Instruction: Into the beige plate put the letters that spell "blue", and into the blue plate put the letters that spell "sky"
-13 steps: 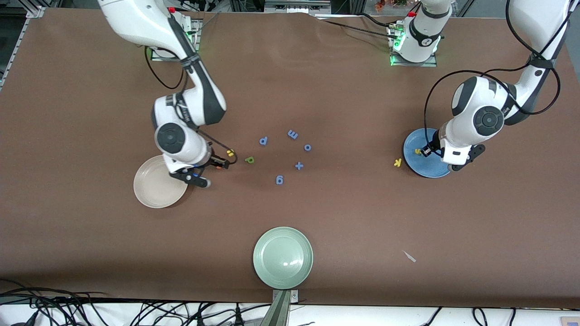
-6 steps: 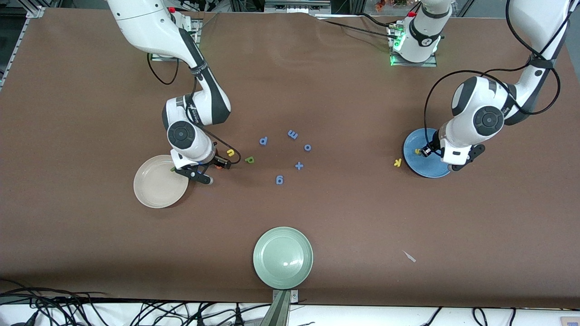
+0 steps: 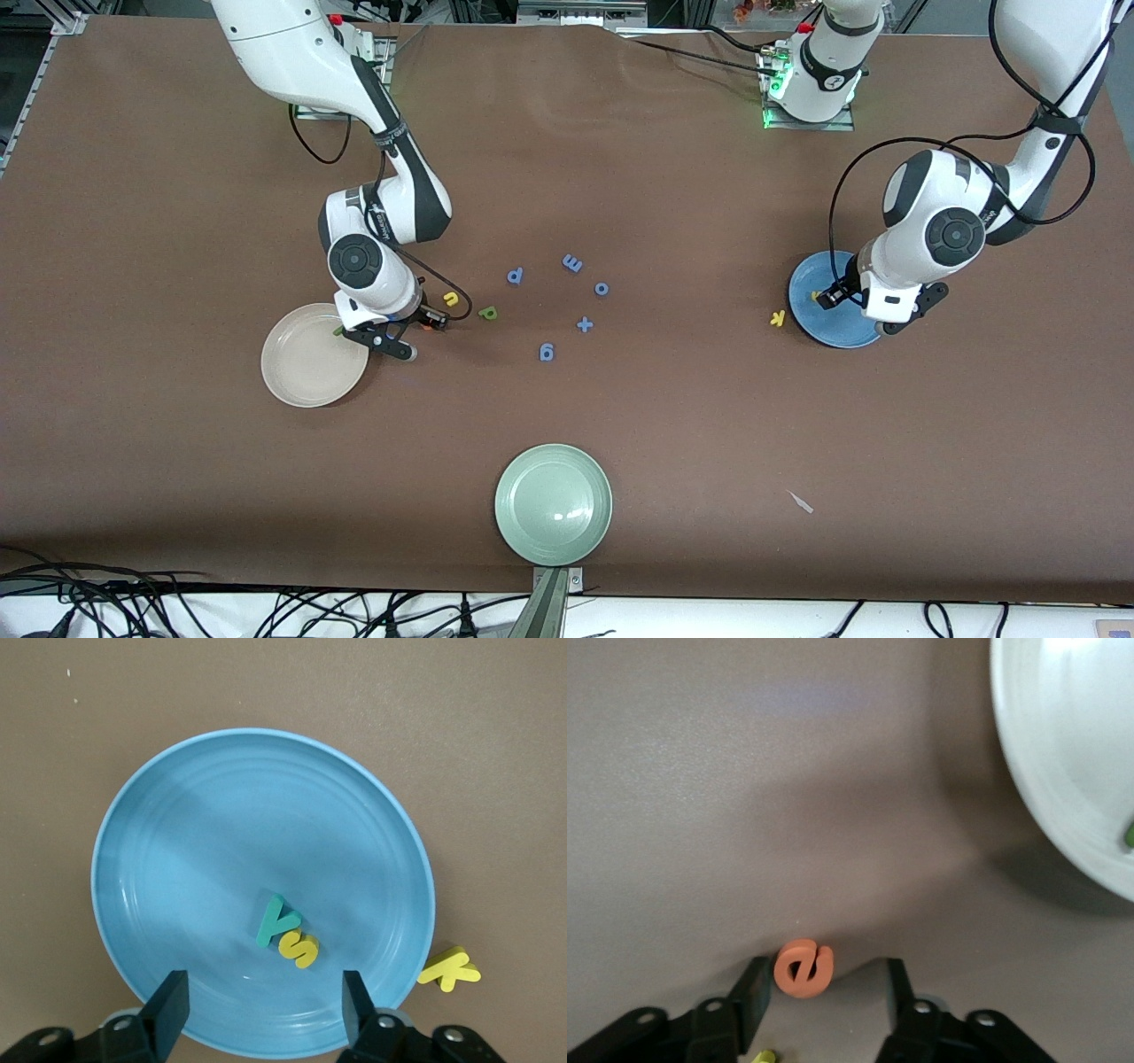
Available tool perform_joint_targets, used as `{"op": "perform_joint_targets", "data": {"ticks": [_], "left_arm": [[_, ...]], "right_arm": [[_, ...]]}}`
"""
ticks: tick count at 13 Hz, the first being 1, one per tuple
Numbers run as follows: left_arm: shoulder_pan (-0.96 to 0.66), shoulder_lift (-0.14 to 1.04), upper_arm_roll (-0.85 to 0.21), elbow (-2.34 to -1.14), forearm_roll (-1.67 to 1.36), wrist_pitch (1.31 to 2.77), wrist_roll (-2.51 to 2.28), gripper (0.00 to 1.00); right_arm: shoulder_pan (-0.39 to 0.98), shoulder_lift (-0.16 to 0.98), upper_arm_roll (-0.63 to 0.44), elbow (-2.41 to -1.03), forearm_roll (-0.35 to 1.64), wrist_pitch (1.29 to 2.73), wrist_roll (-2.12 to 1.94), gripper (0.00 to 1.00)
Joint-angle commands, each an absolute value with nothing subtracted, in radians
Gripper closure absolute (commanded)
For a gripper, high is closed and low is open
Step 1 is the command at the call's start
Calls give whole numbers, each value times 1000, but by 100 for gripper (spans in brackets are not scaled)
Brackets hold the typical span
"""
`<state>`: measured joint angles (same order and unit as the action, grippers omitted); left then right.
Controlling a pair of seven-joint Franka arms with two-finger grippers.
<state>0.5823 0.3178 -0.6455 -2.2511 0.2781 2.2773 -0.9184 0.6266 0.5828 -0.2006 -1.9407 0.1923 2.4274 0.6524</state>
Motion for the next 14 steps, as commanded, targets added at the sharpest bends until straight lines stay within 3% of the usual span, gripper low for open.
{"op": "perform_joint_targets", "data": {"ticks": [1, 3, 5, 7, 11, 14], "left_arm": [[413, 430, -647, -2043, 290, 2269, -930, 17], [414, 426, -647, -2036, 290, 2261, -931, 14], [413, 426, -647, -2029, 288, 2252, -933, 0], [413, 428, -647, -2007, 287, 2237, -937, 0], [408, 458, -646, -1959, 287, 2237, -953, 2], [399, 512, -643, -1931, 291, 2238, -971, 16]], "right_arm": [[640, 577, -201, -1962, 186, 2454, 653, 55], [640, 577, -202, -1962, 186, 2456, 653, 67], [640, 574, -202, -1962, 186, 2451, 646, 79], [638, 551, -218, -1948, 186, 2431, 603, 83], [632, 534, -359, -1788, 187, 2138, 396, 83], [608, 545, -411, -1769, 187, 2082, 261, 80]]}}
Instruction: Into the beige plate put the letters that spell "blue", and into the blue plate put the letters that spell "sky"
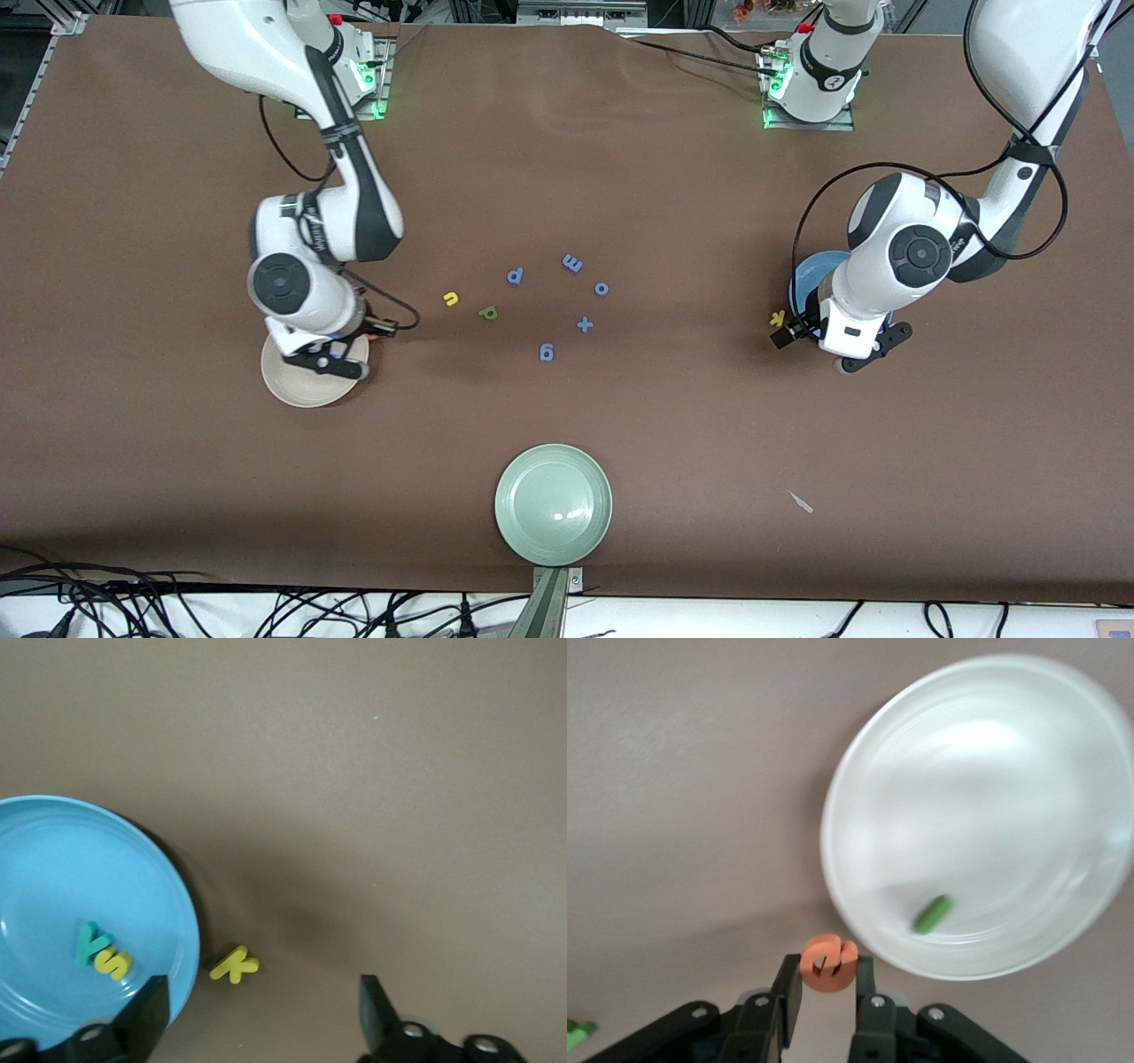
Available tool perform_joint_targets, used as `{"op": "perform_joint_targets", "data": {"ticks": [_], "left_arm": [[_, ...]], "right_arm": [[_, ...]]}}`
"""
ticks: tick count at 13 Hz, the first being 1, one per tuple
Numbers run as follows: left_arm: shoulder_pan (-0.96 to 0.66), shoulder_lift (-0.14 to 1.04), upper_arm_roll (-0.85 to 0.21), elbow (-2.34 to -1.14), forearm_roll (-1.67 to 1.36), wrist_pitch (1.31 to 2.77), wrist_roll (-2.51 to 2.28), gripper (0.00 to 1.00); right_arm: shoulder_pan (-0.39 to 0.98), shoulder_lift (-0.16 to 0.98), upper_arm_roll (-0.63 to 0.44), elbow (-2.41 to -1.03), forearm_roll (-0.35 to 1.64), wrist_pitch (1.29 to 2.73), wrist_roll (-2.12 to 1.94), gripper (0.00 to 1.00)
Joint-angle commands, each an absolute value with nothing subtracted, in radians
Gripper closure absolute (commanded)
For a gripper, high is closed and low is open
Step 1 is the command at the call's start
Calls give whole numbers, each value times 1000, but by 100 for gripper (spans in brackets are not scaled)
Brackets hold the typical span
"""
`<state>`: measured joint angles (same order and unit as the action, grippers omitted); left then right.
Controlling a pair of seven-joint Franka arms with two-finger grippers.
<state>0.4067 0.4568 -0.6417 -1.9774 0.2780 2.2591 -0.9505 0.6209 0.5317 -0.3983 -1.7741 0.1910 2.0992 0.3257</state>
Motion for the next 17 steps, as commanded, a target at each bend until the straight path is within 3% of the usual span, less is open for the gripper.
{"op": "perform_joint_targets", "data": {"ticks": [1, 5, 11, 17], "left_arm": [[397, 523, -643, -1931, 305, 2240, -971, 18], [371, 569, -641, -1940, 379, 2246, -1111, 23], [385, 564, -640, -1997, 413, 2249, -1461, 22], [382, 565, -638, -2036, 417, 2249, -1655, 24]], "right_arm": [[594, 549, -411, -1784, 190, 2100, 252, 74], [594, 545, -410, -1801, 201, 2125, 255, 20], [670, 549, -354, -1798, 250, 2143, 528, 17], [796, 546, -322, -1897, 253, 2278, 762, 17]]}}
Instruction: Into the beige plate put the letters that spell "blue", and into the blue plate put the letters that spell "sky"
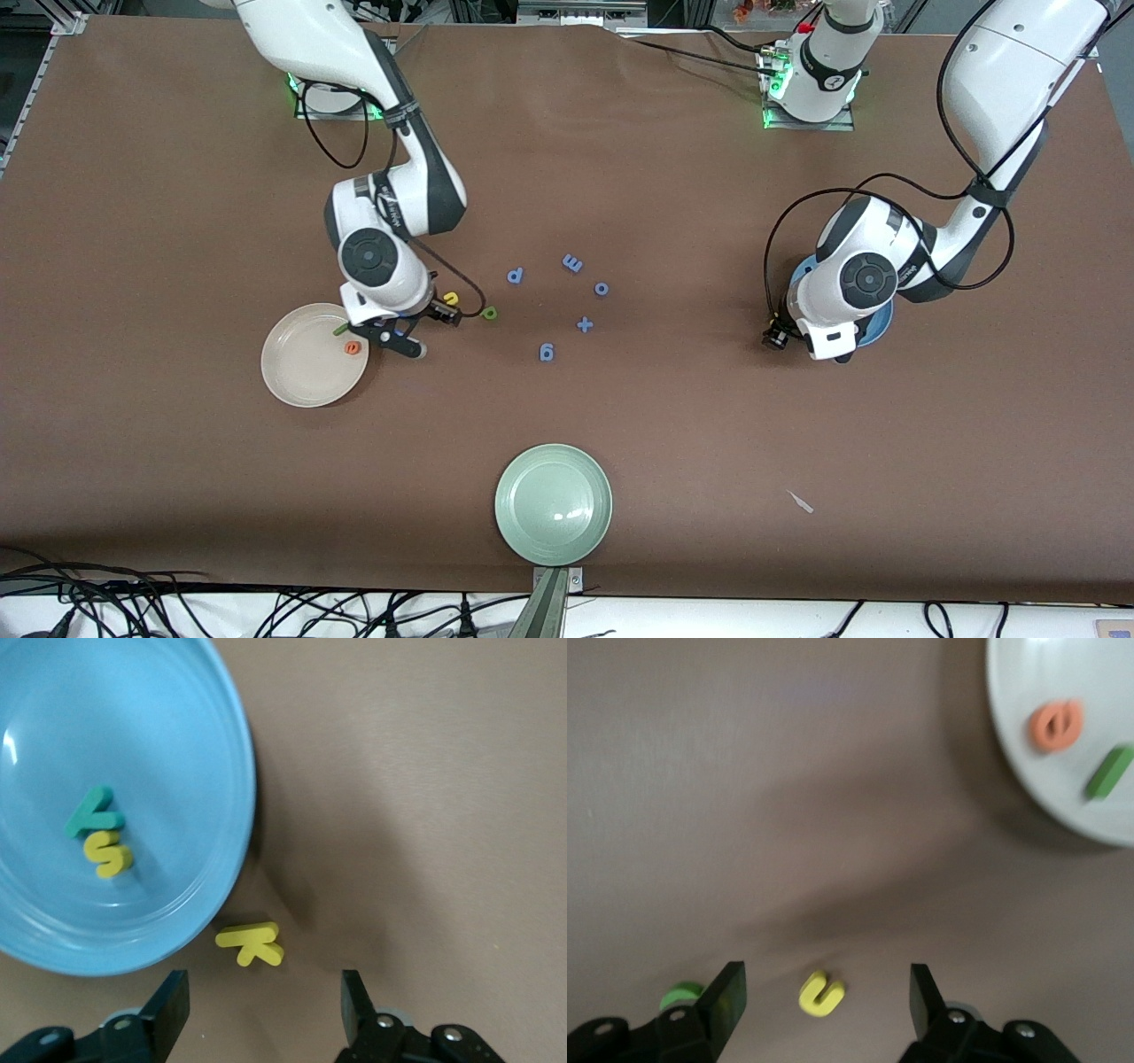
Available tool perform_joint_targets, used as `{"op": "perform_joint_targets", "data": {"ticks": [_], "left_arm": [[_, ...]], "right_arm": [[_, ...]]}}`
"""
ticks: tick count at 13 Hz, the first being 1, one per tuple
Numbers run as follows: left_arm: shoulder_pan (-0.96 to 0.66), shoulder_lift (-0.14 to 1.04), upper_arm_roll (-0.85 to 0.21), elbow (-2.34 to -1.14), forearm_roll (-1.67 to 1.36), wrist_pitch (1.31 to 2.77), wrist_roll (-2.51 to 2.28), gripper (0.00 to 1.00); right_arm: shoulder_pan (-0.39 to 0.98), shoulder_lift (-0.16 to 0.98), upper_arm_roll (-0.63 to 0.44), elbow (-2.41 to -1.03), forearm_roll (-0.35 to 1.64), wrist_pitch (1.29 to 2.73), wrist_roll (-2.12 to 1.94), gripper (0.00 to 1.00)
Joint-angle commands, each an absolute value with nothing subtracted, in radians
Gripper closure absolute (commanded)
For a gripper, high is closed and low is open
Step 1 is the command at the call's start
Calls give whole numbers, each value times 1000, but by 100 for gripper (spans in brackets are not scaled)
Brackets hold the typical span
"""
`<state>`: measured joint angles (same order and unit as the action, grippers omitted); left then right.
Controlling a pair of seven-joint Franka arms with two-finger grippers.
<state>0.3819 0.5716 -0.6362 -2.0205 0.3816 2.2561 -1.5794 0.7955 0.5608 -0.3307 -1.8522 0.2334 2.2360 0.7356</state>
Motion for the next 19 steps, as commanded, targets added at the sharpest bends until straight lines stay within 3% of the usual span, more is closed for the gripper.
{"op": "perform_joint_targets", "data": {"ticks": [1, 5, 9, 14, 17, 19], "left_arm": [[382, 566, -638, -2043, 446, 2249, -1682, 24], [383, 577, -640, -2060, 486, 2304, -1782, 24], [379, 583, -640, -2059, 486, 2307, -1804, 24], [379, 597, -637, -2056, 489, 2309, -1861, 27], [382, 600, -637, -2057, 506, 2309, -1887, 27], [382, 609, -637, -2056, 534, 2309, -1920, 27]], "right_arm": [[798, 543, -310, -1922, 253, 2307, 781, 17], [799, 519, -267, -2031, 252, 2434, 810, 17], [799, 515, -250, -2052, 252, 2464, 833, 18], [799, 515, -250, -2091, 244, 2520, 799, 53], [799, 514, -252, -2089, 244, 2519, 790, 80], [798, 488, -261, -2082, 245, 2508, 750, 87]]}}
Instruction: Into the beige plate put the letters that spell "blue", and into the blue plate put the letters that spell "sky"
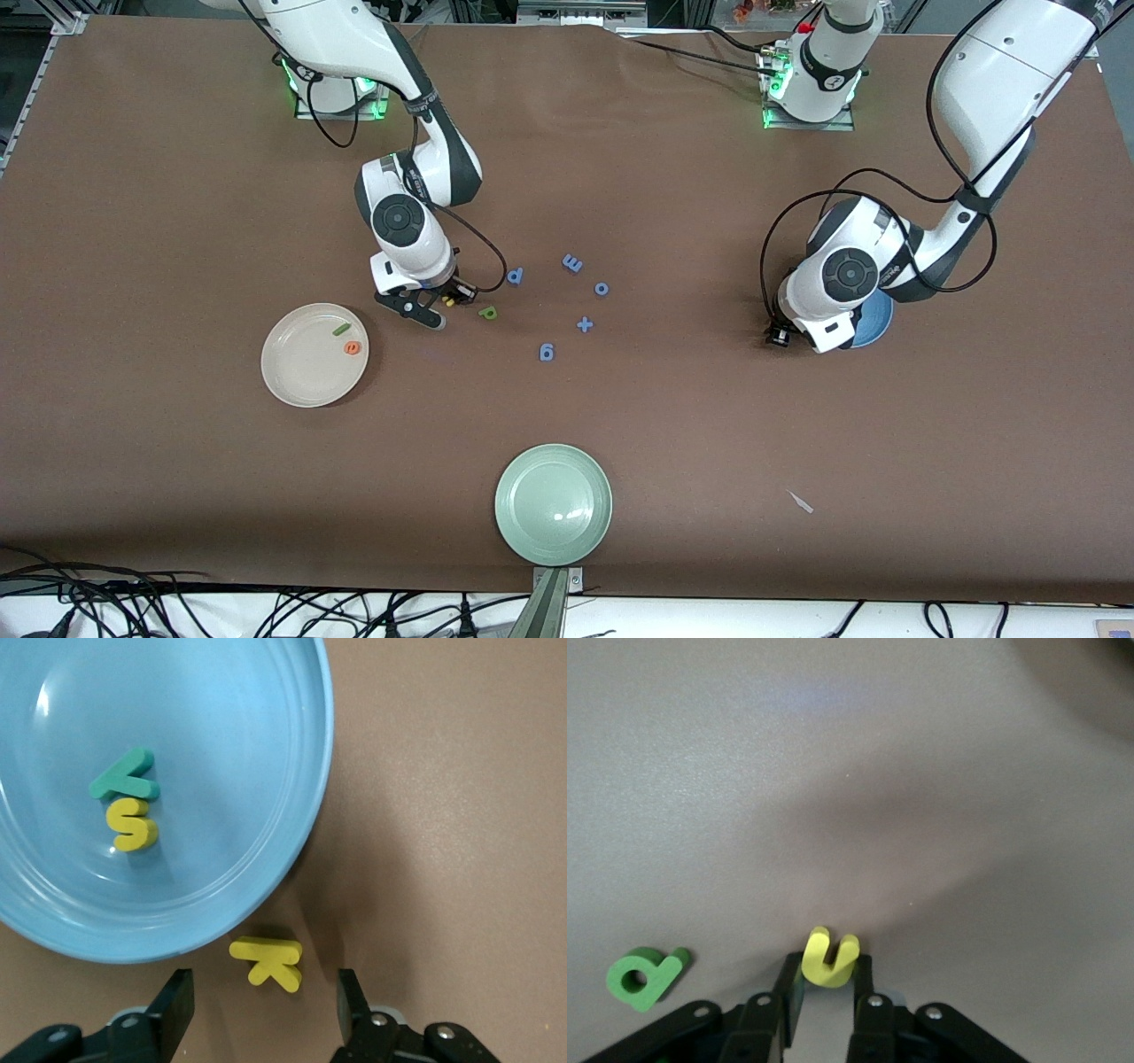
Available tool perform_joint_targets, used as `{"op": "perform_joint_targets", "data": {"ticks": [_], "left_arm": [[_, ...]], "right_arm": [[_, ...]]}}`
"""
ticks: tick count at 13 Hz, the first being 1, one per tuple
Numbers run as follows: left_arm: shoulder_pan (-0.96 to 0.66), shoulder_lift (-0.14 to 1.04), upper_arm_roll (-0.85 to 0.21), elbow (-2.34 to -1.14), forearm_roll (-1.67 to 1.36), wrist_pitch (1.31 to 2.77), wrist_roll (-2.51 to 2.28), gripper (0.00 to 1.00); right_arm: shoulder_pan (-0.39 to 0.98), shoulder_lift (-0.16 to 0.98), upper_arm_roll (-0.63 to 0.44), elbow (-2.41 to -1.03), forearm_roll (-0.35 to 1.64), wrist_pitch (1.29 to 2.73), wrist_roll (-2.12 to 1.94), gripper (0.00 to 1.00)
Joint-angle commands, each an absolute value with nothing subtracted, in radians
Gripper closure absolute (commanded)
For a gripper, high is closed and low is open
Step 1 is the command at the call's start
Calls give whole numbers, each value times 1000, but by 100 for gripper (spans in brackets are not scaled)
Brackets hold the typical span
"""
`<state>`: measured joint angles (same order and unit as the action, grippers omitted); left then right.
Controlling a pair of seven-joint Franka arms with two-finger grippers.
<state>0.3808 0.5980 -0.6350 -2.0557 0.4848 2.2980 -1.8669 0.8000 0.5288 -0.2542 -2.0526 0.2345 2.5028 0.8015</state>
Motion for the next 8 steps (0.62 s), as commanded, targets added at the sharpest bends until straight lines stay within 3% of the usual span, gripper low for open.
{"op": "perform_joint_targets", "data": {"ticks": [1, 4, 6, 8], "left_arm": [[382, 615, -637, -2056, 560, 2312, -1942, 27], [383, 626, -637, -2056, 586, 2329, -1979, 29], [382, 627, -637, -2056, 586, 2329, -1982, 34], [380, 627, -637, -2056, 588, 2329, -1982, 56]], "right_arm": [[796, 467, -288, -2074, 245, 2470, 715, 88], [792, 448, -431, -1952, 247, 2213, 512, 88], [761, 459, -492, -1899, 245, 2134, 369, 88], [685, 469, -500, -1901, 247, 2135, 223, 85]]}}
